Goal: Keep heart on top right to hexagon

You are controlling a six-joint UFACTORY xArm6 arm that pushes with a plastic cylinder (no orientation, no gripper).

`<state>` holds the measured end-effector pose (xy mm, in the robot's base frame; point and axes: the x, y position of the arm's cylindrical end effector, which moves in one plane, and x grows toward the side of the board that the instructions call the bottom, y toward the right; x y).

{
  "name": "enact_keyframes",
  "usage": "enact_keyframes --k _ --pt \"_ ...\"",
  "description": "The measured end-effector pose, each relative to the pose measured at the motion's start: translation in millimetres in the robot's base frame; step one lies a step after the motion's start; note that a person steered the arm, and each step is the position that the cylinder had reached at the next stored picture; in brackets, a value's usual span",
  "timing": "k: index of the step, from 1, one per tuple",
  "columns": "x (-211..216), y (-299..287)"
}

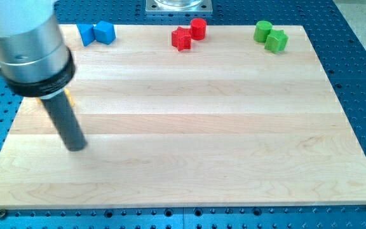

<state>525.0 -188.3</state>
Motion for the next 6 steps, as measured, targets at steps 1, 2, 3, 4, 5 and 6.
enact_keyframes --k 1,2,3,4,5,6 --pt "0 -2" --pt "0 -2" --pt "1 -2" --pt "-28 -10" --pt "-50 -13" --pt "-72 -24"
